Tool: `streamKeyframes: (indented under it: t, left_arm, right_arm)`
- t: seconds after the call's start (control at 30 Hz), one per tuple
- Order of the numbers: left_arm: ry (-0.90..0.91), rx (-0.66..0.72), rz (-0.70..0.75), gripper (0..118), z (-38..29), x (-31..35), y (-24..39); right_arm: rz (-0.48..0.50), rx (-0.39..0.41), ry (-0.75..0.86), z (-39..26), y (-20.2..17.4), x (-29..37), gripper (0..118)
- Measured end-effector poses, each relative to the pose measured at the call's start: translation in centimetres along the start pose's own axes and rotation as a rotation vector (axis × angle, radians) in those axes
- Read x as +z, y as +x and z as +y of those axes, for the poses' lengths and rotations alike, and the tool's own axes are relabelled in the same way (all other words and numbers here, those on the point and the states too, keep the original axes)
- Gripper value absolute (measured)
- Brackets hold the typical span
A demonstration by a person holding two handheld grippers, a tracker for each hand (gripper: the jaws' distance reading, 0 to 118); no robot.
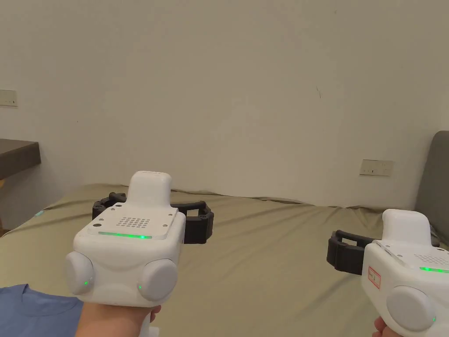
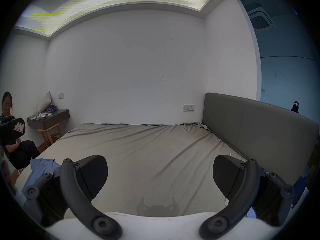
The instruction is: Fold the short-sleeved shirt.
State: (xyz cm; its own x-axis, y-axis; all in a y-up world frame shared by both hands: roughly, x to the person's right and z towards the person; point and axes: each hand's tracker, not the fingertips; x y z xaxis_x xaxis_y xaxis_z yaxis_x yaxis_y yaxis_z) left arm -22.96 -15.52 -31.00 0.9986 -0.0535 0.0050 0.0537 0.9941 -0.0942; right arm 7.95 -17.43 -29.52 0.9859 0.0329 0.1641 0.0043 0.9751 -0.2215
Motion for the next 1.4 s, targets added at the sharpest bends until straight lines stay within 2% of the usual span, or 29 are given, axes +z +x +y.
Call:
streamKeyframes:
  t: [0.2, 0.23, 0.3, 0.33, 0.4, 0.47, 0.5, 0.53, 0.57, 0.6, 0.63, 0.67, 0.7, 0.77, 0.8, 0.83, 0.9, 0.97, 1.0, 1.03, 1.07, 1.1, 1.13, 1.17, 1.27, 1.4]
  left_arm:
    - [0.005, 0.000, -0.010, 118, 0.3, 0.0, 0.0]
    - [0.017, 0.057, -0.036, 118, 0.5, 0.0, -0.4]
    - [0.023, 0.223, -0.101, 118, 0.6, -0.1, -1.6]
    - [0.018, 0.391, -0.169, 118, 0.3, -0.3, -2.9]
    - [-0.051, 0.755, -0.279, 118, -1.2, -1.2, -5.9]
    - [-0.155, 1.150, -0.341, 118, -4.4, -2.5, -8.3]
    - [-0.212, 1.272, -0.318, 118, -6.1, -2.6, -8.7]
    - [-0.272, 1.395, -0.300, 118, -8.1, -2.9, -9.2]
    - [-0.332, 1.544, -0.295, 118, -10.0, -3.3, -10.0]
    - [-0.337, 1.562, -0.214, 118, -10.4, -3.1, -9.8]
    - [-0.377, 1.660, -0.176, 118, -11.9, -3.2, -10.2]
    - [-0.356, 1.510, -0.146, 118, -11.0, -1.9, -8.9]
    - [-0.349, 1.431, -0.124, 118, -10.3, -1.7, -8.7]
    - [-0.361, 1.239, -0.048, 118, -7.9, -1.7, -8.4]
    - [-0.298, 1.101, -0.039, 118, -6.0, -1.8, -8.1]
    - [-0.254, 0.940, -0.026, 118, -3.4, -1.5, -7.3]
    - [-0.183, 0.649, 0.020, 118, -0.6, -2.5, -6.7]
    - [-0.085, 0.294, 0.088, 118, 1.9, -2.5, -4.2]
    - [-0.041, 0.177, 0.106, 118, 2.2, -2.4, -3.1]
    - [0.013, 0.086, 0.114, 118, 1.4, -1.9, -1.3]
    - [0.048, 0.029, 0.103, 118, 0.9, -1.8, -0.5]
    - [0.060, 0.016, 0.077, 118, 0.2, -1.7, -0.1]
    - [0.055, 0.030, 0.042, 118, -0.7, -1.8, 0.1]
    - [0.068, 0.023, 0.030, 118, -1.3, -0.1, 1.5]
    - [-0.003, 0.017, -0.007, 118, -2.0, -0.5, 2.0]
    - [0.003, 0.037, -0.007, 118, -1.5, 0.1, 2.3]
  right_arm:
    - [-0.002, 0.003, -0.003, 0.7, 0.0, -0.4, 118]
    - [-0.009, 0.042, 0.003, 1.2, -0.3, -0.5, 118]
    - [-0.035, 0.183, 0.058, 2.5, -1.5, -0.3, 118]
    - [-0.040, 0.298, 0.086, 3.1, -2.4, -0.3, 118]
    - [-0.067, 0.594, 0.170, 3.6, -4.8, 0.0, 118]
    - [-0.105, 1.045, 0.246, 2.0, -7.9, 0.0, 118]
    - [-0.117, 1.264, 0.272, 0.7, -9.0, 0.0, 118]
    - [-0.177, 1.508, 0.325, -1.4, -9.9, -0.3, 118]
    - [-0.243, 1.704, 0.372, -3.4, -10.5, -0.8, 118]
    - [-0.254, 1.801, 0.400, -4.5, -10.7, -1.1, 118]
    - [-0.211, 1.811, 0.392, -4.9, -10.9, -1.2, 118]
    - [-0.181, 1.771, 0.350, -5.0, -11.3, -1.2, 118]
    - [-0.158, 1.702, 0.307, -5.0, -11.3, -1.7, 118]
    - [-0.149, 1.539, 0.303, -3.9, -11.2, -1.8, 118]
    - [-0.166, 1.434, 0.311, -3.0, -10.9, -1.9, 118]
    - [-0.152, 1.261, 0.284, -1.5, -10.2, -1.9, 118]
    - [-0.076, 0.861, 0.188, 1.6, -8.4, -1.4, 118]
    - [0.070, 0.395, 0.097, 4.3, -4.9, -0.5, 118]
    - [0.130, 0.205, 0.073, 4.5, -3.3, -0.4, 118]
    - [0.170, 0.027, 0.050, 4.2, -1.8, -0.3, 118]
    - [0.167, -0.078, 0.036, 3.4, -0.9, -0.1, 118]
    - [0.160, -0.125, 0.031, 2.6, -0.5, 0.1, 118]
    - [0.151, -0.132, 0.036, 1.7, -0.2, 0.3, 118]
    - [0.138, -0.111, 0.041, 1.1, -0.1, 0.5, 118]
    - [0.097, -0.085, 0.033, 0.6, -0.5, 0.7, 118]
    - [0.077, -0.053, 0.063, 1.1, -0.7, 0.9, 118]
